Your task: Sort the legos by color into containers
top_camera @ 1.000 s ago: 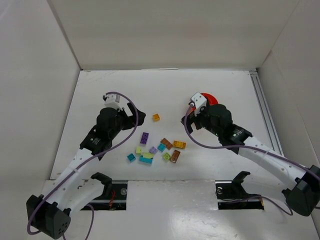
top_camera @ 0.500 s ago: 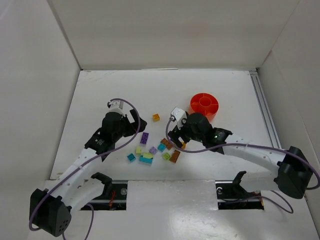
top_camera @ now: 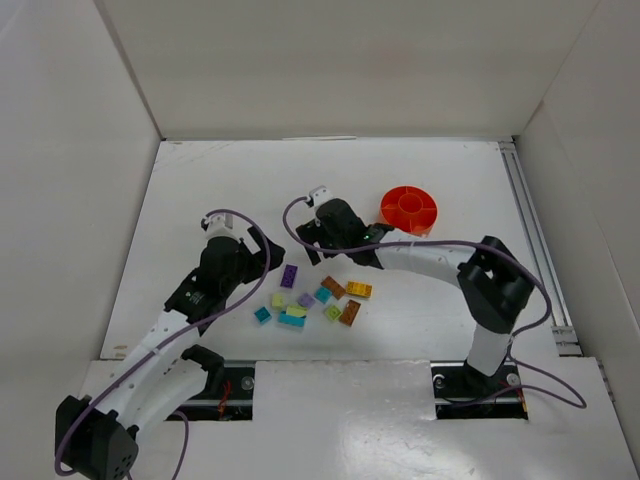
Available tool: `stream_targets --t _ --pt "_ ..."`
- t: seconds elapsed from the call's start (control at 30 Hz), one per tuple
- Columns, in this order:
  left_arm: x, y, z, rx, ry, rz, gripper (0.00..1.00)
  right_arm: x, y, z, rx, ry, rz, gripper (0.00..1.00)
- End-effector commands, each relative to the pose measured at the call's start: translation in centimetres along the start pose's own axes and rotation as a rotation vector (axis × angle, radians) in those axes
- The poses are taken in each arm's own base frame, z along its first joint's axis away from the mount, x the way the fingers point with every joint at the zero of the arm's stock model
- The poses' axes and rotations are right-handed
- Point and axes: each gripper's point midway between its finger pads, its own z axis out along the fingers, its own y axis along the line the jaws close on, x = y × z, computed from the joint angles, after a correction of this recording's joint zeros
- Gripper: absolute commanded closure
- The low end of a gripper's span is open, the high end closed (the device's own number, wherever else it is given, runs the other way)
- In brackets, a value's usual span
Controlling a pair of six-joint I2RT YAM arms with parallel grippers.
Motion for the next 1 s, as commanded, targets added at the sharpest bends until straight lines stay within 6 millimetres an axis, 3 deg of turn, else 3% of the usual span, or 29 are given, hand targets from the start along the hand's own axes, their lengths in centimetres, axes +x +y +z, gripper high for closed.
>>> stream_targets --t 0.0,0.03,0.13,0.33,0.5,0.73,0.97 --pt "-0.1 0.9 -0.1 -0.048 -0.024 -0.044 0.0 -2.4 0.3 2.3 0.048 -0.055 0.099 0.11" --pt "-0.3 1.0 -0.3 -0.053 -0.032 -0.044 0.0 -3.6 0.4 2.6 0.057 -0.078 0.115 0.11" --pt "-0.5 0.8 -0.5 -0.043 -0.041 -0.057 0.0 -4.0 0.7 4.5 0.068 -0.075 0.139 0.11" --pt "-0.8 0.2 -0.8 -0.016 -0.053 -0.07 0.0 -2.7 -0.2 7.3 0.095 -0.049 0.214 0.16" --pt "-0.6 0.6 -0.7 -0.029 -0.054 -0.069 0.0 -2.7 -1.1 9.0 0.111 -0.05 0.226 0.21" --pt "-0.9 0.6 -0.8 -0.029 -0.067 -0.07 0.0 -1.9 -1.4 10.2 0.138 -0.035 0.221 0.46" --pt "-0.7 0.8 -0.8 -0.036 -0.061 -0.06 0.0 -1.9 -2.2 10.2 0.178 -0.042 0.186 0.67"
